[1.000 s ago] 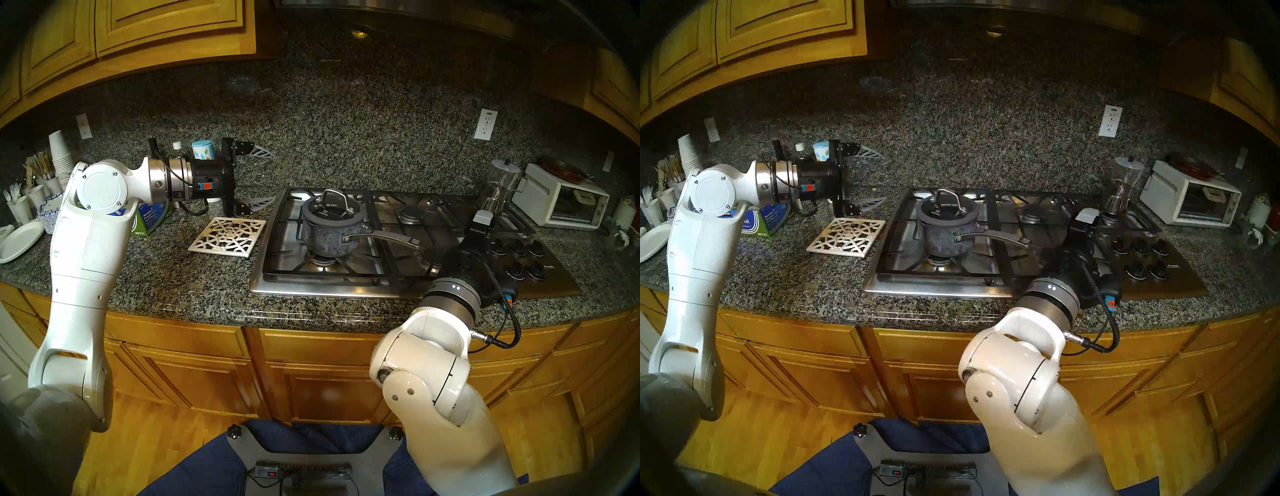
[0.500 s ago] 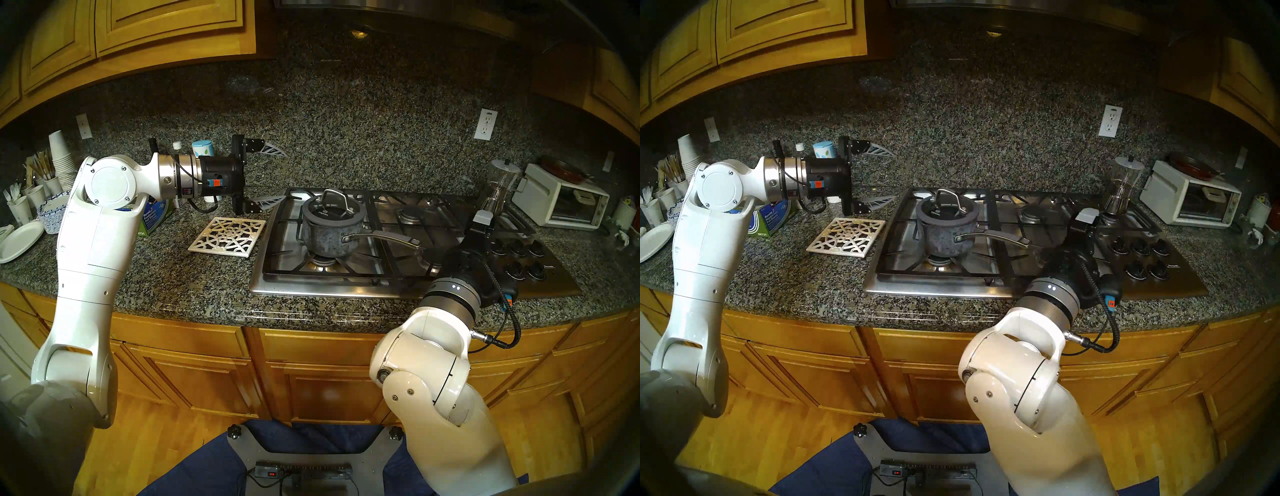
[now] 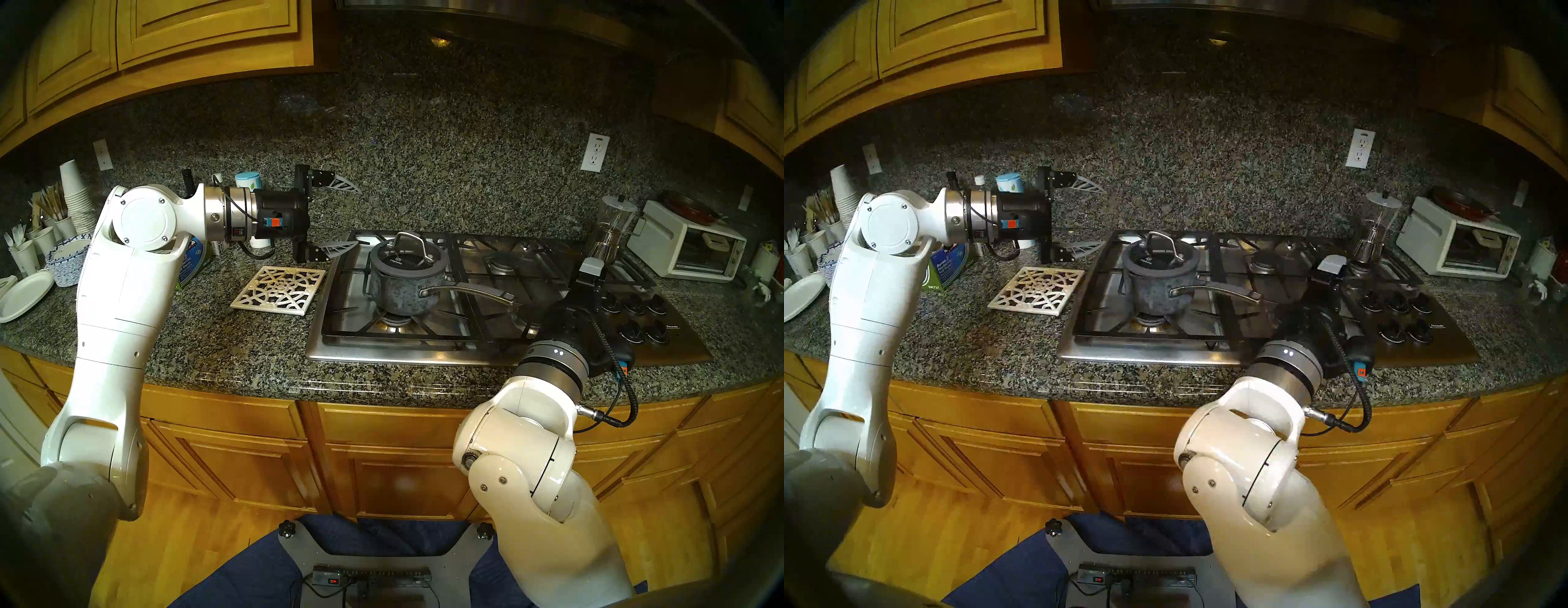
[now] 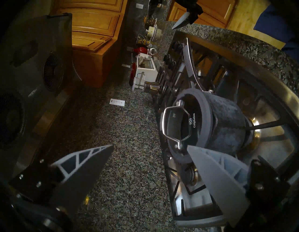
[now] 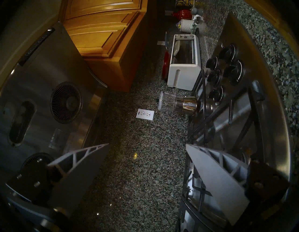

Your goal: Pick up the pot, put it on the stove, take off the pot lid

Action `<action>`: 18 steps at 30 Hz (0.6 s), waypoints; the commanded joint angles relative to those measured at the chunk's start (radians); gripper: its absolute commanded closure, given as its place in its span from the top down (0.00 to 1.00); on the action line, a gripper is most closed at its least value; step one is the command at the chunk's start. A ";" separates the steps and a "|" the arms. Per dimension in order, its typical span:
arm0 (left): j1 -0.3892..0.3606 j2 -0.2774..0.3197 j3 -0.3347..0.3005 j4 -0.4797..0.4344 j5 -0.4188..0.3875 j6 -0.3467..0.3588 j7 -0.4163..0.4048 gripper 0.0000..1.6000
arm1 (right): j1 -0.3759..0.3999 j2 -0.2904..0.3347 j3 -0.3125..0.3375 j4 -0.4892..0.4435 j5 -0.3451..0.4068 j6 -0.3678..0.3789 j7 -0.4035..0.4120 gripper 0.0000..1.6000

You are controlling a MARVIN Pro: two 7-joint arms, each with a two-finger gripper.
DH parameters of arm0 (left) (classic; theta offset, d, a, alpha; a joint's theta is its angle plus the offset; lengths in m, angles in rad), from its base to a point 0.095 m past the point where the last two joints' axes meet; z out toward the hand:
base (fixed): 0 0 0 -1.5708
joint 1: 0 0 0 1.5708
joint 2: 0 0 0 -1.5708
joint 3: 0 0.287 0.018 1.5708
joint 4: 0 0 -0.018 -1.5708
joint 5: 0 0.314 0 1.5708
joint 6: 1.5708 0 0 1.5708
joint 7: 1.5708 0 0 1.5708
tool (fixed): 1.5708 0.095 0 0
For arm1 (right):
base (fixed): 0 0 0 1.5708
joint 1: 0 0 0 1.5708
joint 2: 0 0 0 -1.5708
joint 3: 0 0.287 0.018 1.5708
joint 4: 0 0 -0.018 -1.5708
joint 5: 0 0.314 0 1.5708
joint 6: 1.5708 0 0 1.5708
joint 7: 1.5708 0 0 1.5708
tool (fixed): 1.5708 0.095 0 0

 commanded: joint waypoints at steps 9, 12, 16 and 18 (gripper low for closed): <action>-0.039 -0.012 0.021 -0.032 0.003 -0.005 0.001 1.00 | 0.017 0.000 -0.004 -0.026 -0.026 0.002 -0.097 1.00; -0.039 -0.021 0.033 -0.033 0.012 -0.004 0.004 1.00 | 0.017 0.000 -0.004 -0.026 -0.027 0.002 -0.098 1.00; -0.046 -0.034 0.050 -0.032 0.023 -0.002 0.010 1.00 | 0.017 0.000 -0.004 -0.025 -0.026 0.002 -0.096 1.00; -0.052 -0.041 0.058 -0.028 0.030 -0.002 0.014 1.00 | 0.018 0.001 -0.003 -0.025 -0.025 0.002 -0.095 1.00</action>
